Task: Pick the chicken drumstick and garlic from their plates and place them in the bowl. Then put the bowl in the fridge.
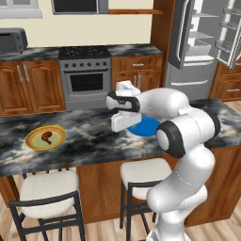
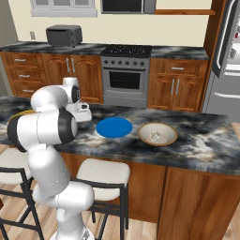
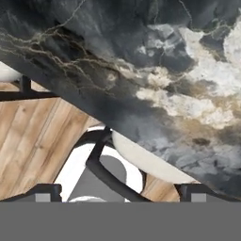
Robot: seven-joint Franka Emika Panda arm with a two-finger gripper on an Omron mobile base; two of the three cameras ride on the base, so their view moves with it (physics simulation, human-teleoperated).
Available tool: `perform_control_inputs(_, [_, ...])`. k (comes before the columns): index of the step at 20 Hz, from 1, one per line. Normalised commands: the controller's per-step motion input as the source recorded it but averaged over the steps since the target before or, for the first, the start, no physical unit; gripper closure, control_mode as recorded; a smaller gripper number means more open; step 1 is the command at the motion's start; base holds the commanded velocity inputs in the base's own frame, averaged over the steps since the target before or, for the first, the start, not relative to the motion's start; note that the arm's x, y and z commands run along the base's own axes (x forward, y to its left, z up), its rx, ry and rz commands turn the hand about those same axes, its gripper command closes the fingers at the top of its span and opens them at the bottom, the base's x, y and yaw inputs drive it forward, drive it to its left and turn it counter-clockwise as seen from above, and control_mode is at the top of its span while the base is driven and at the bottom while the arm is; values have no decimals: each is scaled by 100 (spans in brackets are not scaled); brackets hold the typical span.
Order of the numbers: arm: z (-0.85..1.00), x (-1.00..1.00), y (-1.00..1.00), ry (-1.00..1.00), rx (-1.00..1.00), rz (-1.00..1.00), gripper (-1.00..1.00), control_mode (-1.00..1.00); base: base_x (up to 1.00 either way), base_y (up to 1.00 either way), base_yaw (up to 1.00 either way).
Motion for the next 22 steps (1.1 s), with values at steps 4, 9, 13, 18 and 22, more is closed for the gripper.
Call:
perform_control_inputs(4, [5, -13, 59, -12, 16, 14, -100, -100, 0, 0, 0])
perform_control_inputs(9, [0, -17, 58, -24, 22, 13, -100, -100, 0, 0, 0])
perform_control_inputs(13, [0, -13, 62, -46, 15, 0, -100, -100, 0, 0, 0])
perform_control_inputs(18, [5, -8, 61, -47, 2, -1, -100, -100, 0, 0, 0])
perform_control_inputs(22, [16, 0, 54, -5, 8, -10, -100, -100, 0, 0, 0])
